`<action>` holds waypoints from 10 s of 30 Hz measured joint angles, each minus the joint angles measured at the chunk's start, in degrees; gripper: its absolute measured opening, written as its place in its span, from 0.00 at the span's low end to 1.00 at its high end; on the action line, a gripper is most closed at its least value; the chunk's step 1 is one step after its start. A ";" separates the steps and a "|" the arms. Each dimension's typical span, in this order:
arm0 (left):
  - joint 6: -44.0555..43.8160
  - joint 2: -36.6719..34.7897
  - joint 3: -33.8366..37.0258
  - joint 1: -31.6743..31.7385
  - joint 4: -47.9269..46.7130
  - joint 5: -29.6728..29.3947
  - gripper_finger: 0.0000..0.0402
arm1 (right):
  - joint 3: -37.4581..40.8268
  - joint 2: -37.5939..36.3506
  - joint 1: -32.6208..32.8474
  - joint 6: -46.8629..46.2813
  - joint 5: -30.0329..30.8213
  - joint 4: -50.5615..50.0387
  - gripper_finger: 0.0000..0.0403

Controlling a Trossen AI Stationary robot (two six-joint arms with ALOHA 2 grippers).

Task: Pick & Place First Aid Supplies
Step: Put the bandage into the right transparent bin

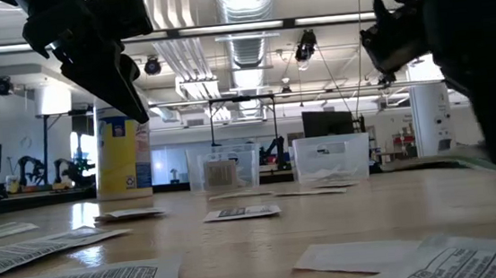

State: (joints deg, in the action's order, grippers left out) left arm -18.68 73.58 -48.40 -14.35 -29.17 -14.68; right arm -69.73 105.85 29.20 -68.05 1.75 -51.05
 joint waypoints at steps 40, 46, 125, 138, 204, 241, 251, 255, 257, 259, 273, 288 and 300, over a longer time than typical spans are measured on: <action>-2.19 0.00 -0.02 -2.43 -6.88 0.24 0.38 | 0.33 -22.18 -44.92 25.16 23.26 -2.65 0.02; -2.19 0.00 -0.02 -2.43 -6.88 0.24 0.38 | 0.33 -18.47 -49.93 25.23 19.18 -2.12 0.02; -65.95 -0.13 1.41 -24.24 -24.89 6.67 0.38 | -0.24 -22.83 -27.04 28.57 16.42 4.81 0.21; -83.71 -0.13 5.08 -28.35 -25.08 6.61 0.38 | -0.24 -22.19 -27.04 32.06 16.41 5.14 0.17; -89.54 -2.04 18.74 -28.27 -17.03 6.22 0.08 | -0.23 -22.18 -23.81 31.63 16.34 8.56 0.16; -85.73 -2.43 11.19 -28.24 -21.04 7.06 0.45 | -0.24 -22.17 -19.96 31.65 16.34 8.48 0.13; -91.41 -2.43 13.52 -28.24 -20.69 5.62 0.45 | -0.23 -22.17 -19.96 31.65 16.34 8.52 0.13; -92.06 -2.43 14.94 -28.24 -18.08 5.62 0.45 | -0.22 -22.17 -19.94 31.65 16.34 8.52 0.13; -91.98 -2.43 15.84 -28.24 -15.59 5.64 0.45 | -0.22 -22.17 -19.94 31.65 16.34 8.55 0.13; -91.78 -2.43 16.82 -28.23 -13.89 5.62 0.45 | -0.24 -22.17 -19.95 31.65 16.34 8.55 0.13; -94.86 -2.54 20.33 -28.22 -13.48 5.98 0.44 | -0.22 -22.19 -19.94 31.65 16.34 8.57 0.13; -91.42 -2.52 20.56 -28.22 -13.92 5.99 0.17 | -0.22 -22.17 -19.94 31.65 16.36 8.57 0.13; -81.25 -2.45 16.13 -28.22 -13.91 1.94 0.01 | -0.24 -22.17 -19.92 31.61 16.36 8.56 0.13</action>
State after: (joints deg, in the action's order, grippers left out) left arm -99.93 71.13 -32.27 -42.57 -43.08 -12.74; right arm -69.97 83.68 9.28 -36.44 18.11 -42.48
